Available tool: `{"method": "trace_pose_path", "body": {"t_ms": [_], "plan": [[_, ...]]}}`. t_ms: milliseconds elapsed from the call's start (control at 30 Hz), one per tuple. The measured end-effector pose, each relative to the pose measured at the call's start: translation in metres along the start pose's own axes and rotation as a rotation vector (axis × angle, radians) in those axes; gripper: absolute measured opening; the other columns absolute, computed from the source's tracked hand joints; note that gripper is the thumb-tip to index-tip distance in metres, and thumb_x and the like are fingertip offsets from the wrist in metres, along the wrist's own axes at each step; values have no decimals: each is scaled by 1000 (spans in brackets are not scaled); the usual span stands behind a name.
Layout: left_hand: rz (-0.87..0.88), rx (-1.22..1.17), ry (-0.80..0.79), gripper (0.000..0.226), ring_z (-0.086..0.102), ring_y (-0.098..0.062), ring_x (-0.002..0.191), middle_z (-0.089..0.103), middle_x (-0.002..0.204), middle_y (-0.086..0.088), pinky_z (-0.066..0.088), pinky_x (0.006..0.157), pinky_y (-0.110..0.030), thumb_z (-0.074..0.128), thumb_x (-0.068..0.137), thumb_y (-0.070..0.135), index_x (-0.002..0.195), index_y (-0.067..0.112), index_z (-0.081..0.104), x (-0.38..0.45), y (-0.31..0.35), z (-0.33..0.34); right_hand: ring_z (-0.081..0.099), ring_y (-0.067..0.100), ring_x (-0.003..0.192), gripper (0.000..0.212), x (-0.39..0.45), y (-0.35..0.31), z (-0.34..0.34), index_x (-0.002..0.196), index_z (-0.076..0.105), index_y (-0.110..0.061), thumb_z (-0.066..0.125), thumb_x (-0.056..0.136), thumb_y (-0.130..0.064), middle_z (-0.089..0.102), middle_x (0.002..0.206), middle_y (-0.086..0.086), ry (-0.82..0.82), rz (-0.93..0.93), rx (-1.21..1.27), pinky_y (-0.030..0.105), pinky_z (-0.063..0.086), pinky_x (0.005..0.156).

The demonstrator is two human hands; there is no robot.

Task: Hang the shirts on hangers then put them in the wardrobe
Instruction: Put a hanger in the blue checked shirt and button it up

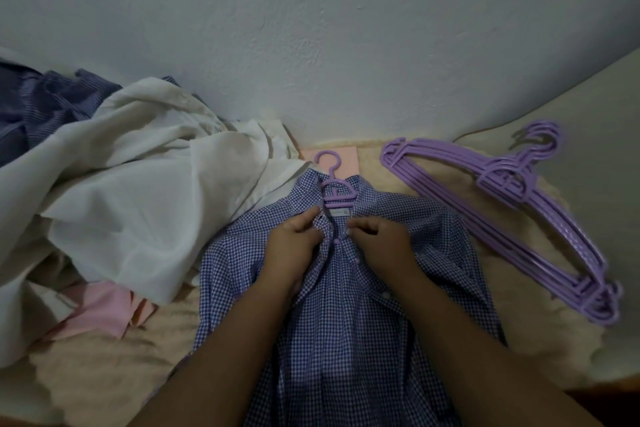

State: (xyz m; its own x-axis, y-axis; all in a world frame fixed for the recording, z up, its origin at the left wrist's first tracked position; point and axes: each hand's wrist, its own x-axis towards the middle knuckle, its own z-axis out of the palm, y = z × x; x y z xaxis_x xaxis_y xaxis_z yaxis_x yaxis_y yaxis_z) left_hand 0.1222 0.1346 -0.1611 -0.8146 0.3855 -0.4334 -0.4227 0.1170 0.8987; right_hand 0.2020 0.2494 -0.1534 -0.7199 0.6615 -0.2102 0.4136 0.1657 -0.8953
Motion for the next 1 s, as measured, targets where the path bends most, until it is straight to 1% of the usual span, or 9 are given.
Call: {"method": "trace_pose_path", "body": {"t_ms": [100,167,233,367,467,600,733,900,1000], "plan": [[-4,-71,-26,46,55,-19,92,73,76,10,48,84,-36,58,86,-7,126,15,61,-3,-4,7,60,8,85,20,-9,3,-1,107,69,-5,63,88,-8,64,92,-2,-23,28,86,4,44,65],[-15,-112,-34,41,63,-17,100,74,96,3,51,93,-34,60,87,-3,124,13,62,-6,-5,9,58,1,78,20,-9,2,0,106,69,-4,63,88,-7,64,90,-2,-27,41,122,1,44,61],[-32,-157,-39,34,67,-21,104,70,112,-8,51,98,-38,62,89,4,123,8,64,-8,-6,10,59,3,80,21,-6,-1,2,107,69,-4,63,87,-7,66,94,1,-30,55,140,5,45,65],[-45,-174,-33,29,68,-24,103,71,110,-13,51,98,-40,64,88,7,117,5,67,-6,-8,11,60,11,87,21,1,-5,5,108,69,-4,63,87,-8,67,97,3,-49,86,105,16,47,72],[-8,-87,-18,33,67,-20,103,69,114,-13,52,95,-34,62,87,-2,118,8,65,-3,-9,10,60,13,86,22,5,-5,7,108,69,-4,63,88,-9,66,95,3,-71,118,97,21,49,74],[136,83,21,33,66,-8,95,70,108,-2,53,85,-19,65,86,0,117,10,67,-4,-7,10,63,15,81,18,9,-9,8,104,70,-4,62,87,-6,68,92,6,-75,156,155,19,52,66],[230,218,36,34,62,7,82,69,103,6,48,71,-6,64,86,2,119,12,67,-3,-7,14,59,8,65,14,13,-13,6,96,70,-5,62,85,-3,64,74,1,-74,213,221,13,44,49],[190,193,21,34,65,2,88,71,108,-2,51,79,-10,64,87,1,119,11,67,-4,-13,12,56,10,62,14,15,-9,11,95,70,-2,64,83,-1,60,68,1,-55,260,212,20,44,55],[171,158,14,33,64,4,86,71,106,1,50,78,-9,63,89,5,121,12,65,-4,-16,10,58,14,68,14,15,-5,13,96,70,-1,65,83,-1,64,76,5,-62,265,196,23,48,62]]}}
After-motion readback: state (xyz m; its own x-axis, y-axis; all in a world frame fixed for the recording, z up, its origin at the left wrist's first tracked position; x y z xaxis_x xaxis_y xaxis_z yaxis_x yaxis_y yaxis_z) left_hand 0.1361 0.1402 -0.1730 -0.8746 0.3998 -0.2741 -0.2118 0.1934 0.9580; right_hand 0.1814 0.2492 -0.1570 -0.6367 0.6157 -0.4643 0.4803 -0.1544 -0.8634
